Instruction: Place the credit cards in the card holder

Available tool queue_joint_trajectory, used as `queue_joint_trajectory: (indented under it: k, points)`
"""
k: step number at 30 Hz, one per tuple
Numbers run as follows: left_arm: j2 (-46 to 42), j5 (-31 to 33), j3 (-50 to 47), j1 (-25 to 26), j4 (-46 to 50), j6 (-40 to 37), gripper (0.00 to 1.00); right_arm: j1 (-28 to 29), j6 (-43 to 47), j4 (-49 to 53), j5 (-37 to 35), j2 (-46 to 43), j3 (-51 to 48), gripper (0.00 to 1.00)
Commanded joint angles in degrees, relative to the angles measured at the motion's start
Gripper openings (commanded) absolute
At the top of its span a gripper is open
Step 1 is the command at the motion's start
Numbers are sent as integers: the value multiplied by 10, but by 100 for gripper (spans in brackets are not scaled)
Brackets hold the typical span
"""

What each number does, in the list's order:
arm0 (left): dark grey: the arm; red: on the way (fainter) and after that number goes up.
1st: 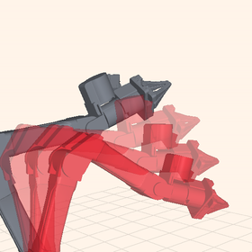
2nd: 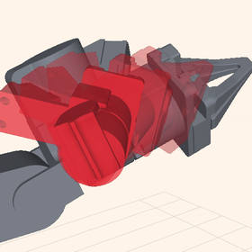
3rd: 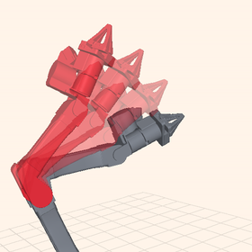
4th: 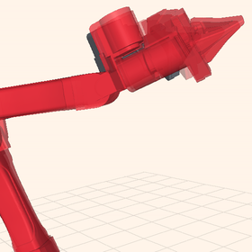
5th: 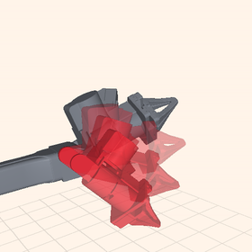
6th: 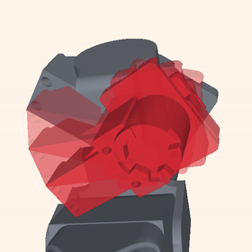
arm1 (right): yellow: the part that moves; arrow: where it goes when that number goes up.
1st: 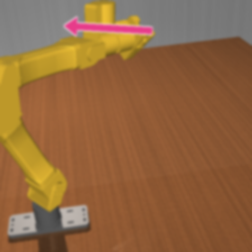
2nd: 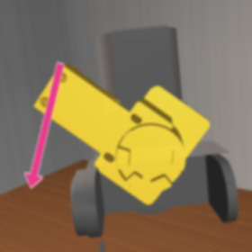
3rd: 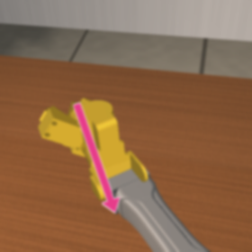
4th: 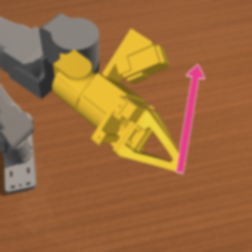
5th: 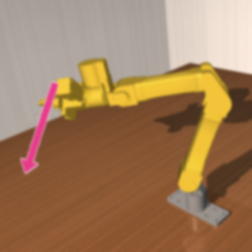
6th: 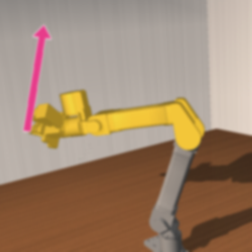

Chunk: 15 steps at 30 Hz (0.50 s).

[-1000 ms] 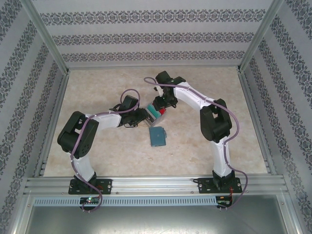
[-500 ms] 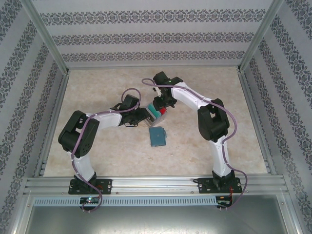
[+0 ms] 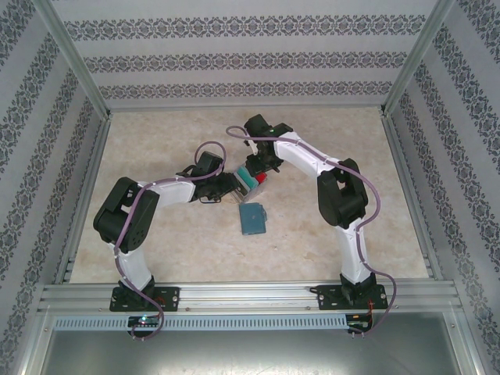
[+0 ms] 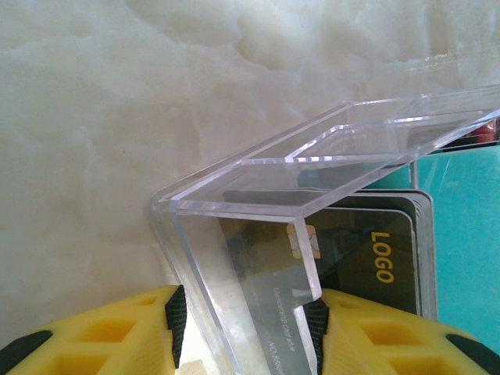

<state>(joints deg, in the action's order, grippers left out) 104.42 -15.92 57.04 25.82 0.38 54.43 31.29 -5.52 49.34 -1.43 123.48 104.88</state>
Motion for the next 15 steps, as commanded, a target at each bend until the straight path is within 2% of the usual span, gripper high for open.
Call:
queue_joint_trajectory:
  k: [1, 15]
  points:
    - [14, 17, -3, 7, 44, -12, 48, 3, 8, 12, -22, -25, 10, 47]
    - [14, 16, -3, 6, 47, -13, 47, 3, 1, 13, -28, -24, 22, 46]
